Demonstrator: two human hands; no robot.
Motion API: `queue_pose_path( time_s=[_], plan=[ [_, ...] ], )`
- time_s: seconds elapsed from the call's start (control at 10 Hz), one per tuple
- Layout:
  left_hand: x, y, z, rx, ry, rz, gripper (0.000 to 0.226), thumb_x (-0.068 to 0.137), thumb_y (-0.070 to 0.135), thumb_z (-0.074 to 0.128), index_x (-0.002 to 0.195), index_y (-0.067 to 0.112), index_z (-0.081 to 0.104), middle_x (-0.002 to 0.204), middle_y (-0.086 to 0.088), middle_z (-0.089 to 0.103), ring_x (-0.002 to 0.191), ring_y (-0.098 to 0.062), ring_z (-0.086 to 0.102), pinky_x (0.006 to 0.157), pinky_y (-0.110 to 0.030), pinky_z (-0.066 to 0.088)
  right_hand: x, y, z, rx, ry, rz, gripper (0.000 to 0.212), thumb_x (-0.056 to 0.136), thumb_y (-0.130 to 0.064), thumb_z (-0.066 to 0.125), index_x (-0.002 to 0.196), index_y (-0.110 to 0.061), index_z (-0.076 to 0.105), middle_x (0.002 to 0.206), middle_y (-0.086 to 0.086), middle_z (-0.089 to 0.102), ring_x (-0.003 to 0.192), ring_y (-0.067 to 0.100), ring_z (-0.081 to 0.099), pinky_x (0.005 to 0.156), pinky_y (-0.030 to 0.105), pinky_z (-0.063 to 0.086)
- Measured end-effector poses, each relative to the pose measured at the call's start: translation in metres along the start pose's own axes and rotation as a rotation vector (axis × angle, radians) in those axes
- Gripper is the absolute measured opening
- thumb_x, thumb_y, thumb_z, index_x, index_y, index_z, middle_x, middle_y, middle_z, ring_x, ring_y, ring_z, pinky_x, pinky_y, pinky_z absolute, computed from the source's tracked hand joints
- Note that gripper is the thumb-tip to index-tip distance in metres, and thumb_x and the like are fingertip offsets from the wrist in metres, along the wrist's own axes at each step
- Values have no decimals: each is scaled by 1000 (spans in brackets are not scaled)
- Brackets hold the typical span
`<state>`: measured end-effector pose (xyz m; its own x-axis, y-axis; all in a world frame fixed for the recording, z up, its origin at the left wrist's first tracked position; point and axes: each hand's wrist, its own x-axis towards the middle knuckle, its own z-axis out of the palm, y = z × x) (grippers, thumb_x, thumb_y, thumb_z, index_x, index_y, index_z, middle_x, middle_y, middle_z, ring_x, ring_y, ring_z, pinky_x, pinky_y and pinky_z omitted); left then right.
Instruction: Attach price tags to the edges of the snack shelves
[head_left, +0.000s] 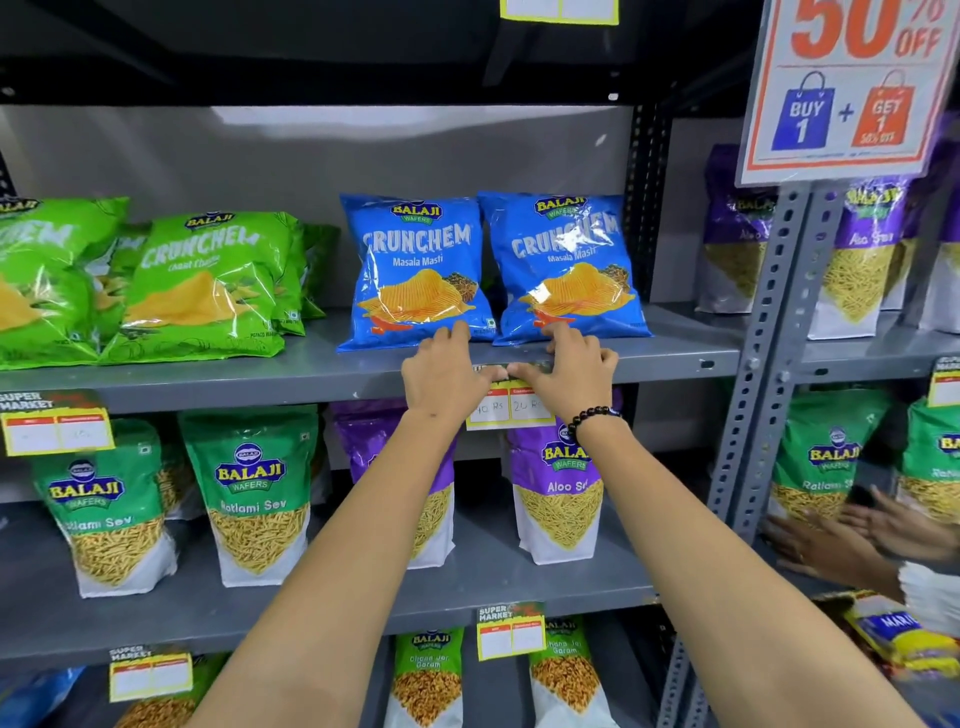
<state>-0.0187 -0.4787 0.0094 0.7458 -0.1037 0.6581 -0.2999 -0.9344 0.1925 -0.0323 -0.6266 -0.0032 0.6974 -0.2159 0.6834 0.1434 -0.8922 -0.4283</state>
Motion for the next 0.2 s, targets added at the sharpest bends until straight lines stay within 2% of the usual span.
queue_pose_path(
  time_s=[0.1, 0.2],
  plan=[
    [0, 1, -4, 10, -27, -3, 67, 78, 58, 61, 121, 11, 42, 117, -9, 59, 104, -27, 56, 74, -41, 49, -3, -1, -1, -70, -19, -51, 59, 80, -53, 60, 122, -16, 45, 117, 6, 59, 111, 27, 48, 99, 47, 28],
    [-2, -2, -10, -26, 17, 55, 82, 82, 59, 55, 139, 6, 27, 140, -13, 44, 126, -30, 43, 98, -43, 41, -5, -3, -3, -84, -3, -125, 67, 86, -50, 53, 136, -11, 32, 141, 12, 43, 134, 29, 29, 112, 54, 14]
  ],
)
